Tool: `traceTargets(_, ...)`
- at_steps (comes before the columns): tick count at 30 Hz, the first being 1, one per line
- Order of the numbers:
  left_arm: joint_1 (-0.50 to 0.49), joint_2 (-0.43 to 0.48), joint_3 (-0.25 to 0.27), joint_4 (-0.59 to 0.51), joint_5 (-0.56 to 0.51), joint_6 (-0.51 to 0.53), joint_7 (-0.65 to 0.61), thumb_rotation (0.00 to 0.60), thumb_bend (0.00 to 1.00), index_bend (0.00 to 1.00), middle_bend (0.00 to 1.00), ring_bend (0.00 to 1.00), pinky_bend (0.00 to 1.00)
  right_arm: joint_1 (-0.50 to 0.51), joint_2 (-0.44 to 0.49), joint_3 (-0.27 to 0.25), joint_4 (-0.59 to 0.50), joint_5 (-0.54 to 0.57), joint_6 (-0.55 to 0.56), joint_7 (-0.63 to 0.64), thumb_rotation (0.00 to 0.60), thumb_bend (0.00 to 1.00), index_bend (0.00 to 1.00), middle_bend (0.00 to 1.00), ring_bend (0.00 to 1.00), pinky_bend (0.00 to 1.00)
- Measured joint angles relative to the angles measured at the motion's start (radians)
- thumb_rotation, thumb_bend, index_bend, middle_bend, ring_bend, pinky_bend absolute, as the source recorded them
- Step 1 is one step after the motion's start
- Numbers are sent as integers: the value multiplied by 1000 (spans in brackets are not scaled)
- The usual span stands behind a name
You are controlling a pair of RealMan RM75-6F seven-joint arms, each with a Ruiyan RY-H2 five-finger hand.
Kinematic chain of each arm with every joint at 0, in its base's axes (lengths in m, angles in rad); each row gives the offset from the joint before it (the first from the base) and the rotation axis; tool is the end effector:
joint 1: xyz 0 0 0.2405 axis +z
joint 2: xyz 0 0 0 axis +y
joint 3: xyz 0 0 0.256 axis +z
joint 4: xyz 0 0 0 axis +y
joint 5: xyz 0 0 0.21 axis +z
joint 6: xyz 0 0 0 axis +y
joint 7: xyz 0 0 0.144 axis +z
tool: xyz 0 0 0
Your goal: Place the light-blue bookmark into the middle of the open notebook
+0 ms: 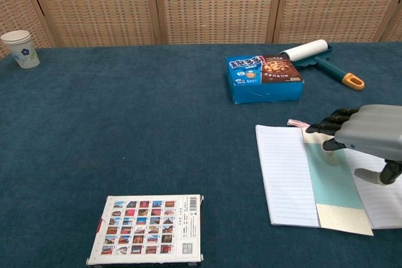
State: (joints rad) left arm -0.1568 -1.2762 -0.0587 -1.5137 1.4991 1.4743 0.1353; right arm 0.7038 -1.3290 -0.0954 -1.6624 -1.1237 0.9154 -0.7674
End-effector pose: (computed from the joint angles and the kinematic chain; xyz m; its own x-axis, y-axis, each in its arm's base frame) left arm -0.3008 0.2053 0.1166 0.4627 -0.0252 0.8862 0.8835 -0.0697 -0.4633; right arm -0.2145 -0.2788 0.0066 0.8671 -0.2484 0.4319 -0.4915 -0.5681 0.6601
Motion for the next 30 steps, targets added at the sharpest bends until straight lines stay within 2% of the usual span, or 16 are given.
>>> traceTargets(30, -1, 1, 0, 0, -4, -5, 0, 600, 51, 0, 0, 0, 0, 8, -25, 13, 43, -3, -14, 5, 600, 664, 375, 0, 0, 0)
